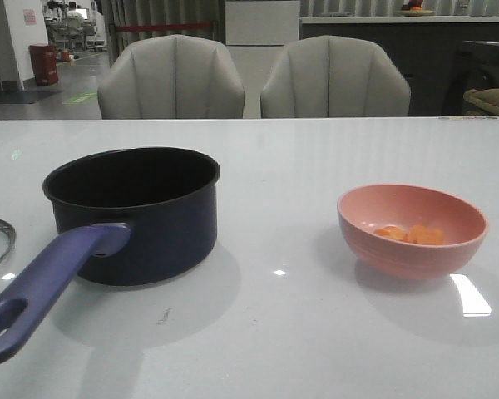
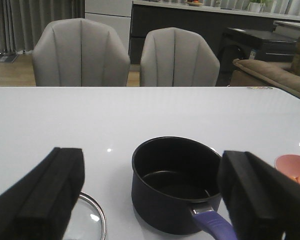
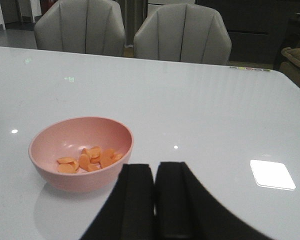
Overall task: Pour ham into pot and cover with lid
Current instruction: 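Set the glass lid on the table beside the saucepan, left gripper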
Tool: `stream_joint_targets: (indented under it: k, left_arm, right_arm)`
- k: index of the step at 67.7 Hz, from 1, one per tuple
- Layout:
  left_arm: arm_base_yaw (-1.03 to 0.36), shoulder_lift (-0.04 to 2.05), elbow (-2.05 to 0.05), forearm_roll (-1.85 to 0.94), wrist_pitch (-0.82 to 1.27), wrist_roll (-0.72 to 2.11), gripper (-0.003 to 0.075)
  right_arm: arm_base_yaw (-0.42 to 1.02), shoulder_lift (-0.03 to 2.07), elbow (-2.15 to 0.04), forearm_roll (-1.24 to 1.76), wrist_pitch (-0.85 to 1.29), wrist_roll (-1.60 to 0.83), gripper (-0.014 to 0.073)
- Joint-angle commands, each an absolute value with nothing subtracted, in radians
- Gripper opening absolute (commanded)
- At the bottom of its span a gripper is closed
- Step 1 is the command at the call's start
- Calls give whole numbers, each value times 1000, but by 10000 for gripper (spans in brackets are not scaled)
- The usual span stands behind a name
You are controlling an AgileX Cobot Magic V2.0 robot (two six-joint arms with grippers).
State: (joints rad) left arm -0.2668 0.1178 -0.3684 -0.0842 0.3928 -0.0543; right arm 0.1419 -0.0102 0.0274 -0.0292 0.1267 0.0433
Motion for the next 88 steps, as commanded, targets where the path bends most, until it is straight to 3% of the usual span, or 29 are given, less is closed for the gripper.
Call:
stream_joint_targets:
  k: [1,16,37,62,67,80,88]
  left_arm:
    - [-278,100,-363,-93,279,-58,582]
    - [-278,100,-351,-93,306,-58,582]
    - [-278,100,-351,-93,312,-58,582]
    - [-278,100,-351,-93,312,-58,582]
    - [-278,100,-351,-93,312,-58,582]
    - [-278,100,-351,-93,312,-58,582]
    - [-278,100,-351,-93,312,-58,582]
  right_arm:
    - [138,-30,22,-45,32,42,150]
    - [138,-27,1,28,-153,44,150]
    - [138,282,-318,78,227,40,150]
    - [138,530,-388,135,177,43,157]
    - [143,625,-424,139,191,43,209]
    - [155,904,-577,167,202,43,459]
    - [155,1081,-672,176,213,43,474]
